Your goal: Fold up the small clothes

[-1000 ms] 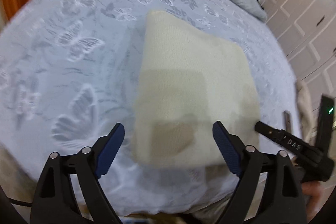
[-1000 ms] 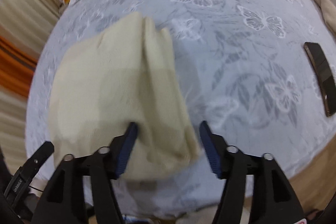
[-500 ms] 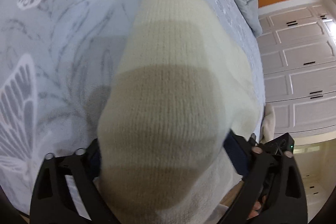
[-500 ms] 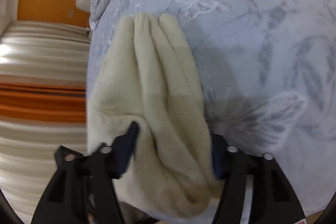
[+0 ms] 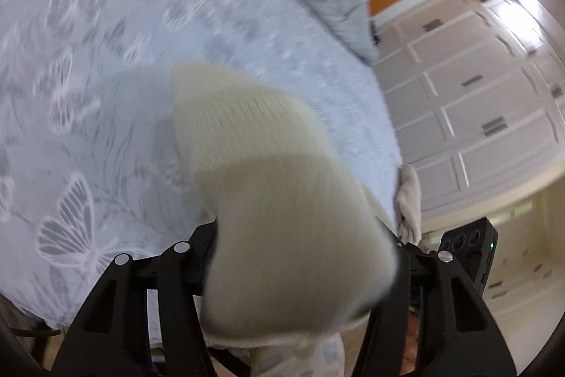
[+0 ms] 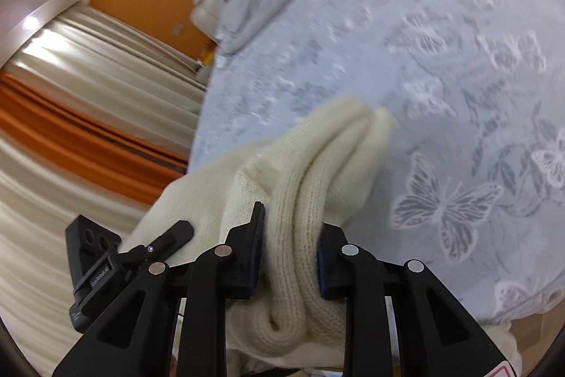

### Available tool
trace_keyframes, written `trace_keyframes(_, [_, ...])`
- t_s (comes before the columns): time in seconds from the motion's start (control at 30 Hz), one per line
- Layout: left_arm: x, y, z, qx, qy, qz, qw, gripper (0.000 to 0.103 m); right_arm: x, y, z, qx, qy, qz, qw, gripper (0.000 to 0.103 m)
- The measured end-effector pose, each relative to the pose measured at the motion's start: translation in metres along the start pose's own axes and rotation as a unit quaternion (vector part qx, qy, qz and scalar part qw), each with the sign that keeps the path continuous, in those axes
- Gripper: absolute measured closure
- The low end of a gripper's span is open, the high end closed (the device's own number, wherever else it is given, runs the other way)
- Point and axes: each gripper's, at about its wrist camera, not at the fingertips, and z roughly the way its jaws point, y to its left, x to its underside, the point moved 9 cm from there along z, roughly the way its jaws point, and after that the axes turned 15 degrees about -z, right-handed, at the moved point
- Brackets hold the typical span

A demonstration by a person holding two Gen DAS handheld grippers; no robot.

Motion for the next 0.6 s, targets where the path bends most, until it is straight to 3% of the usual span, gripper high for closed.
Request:
trace_keyframes(0.13, [-0.001,-0.041,-0.051,0.04,-0.039,0.045,0.9975,0.05,-0.007,0.036,-0.048,-0.015,-0.037,-0.037,0.999,0.079])
trace_keyframes(0.3, [-0.013,-0.076,-0.11,0.078,-0.089,0.086,0.9892,0.051,-0.031,0.096,-0.076,-0.027,-0.078,-0.097,0.992,0.079])
trace_keyframes(0.5, [-0.045,-0.1,-0.189,0.115,-0.164,0.133,0.9707,0.052,-0.068,0.182,-0.092,-0.055,-0.133,-0.19,0.971,0.079])
trace_keyframes(0.6, [-0.062,-0.093,-0.212,0.104,-0.2,0.162,0.9608,0.049,-0.078,0.208,-0.081,-0.063,-0.147,-0.218,0.963,0.077])
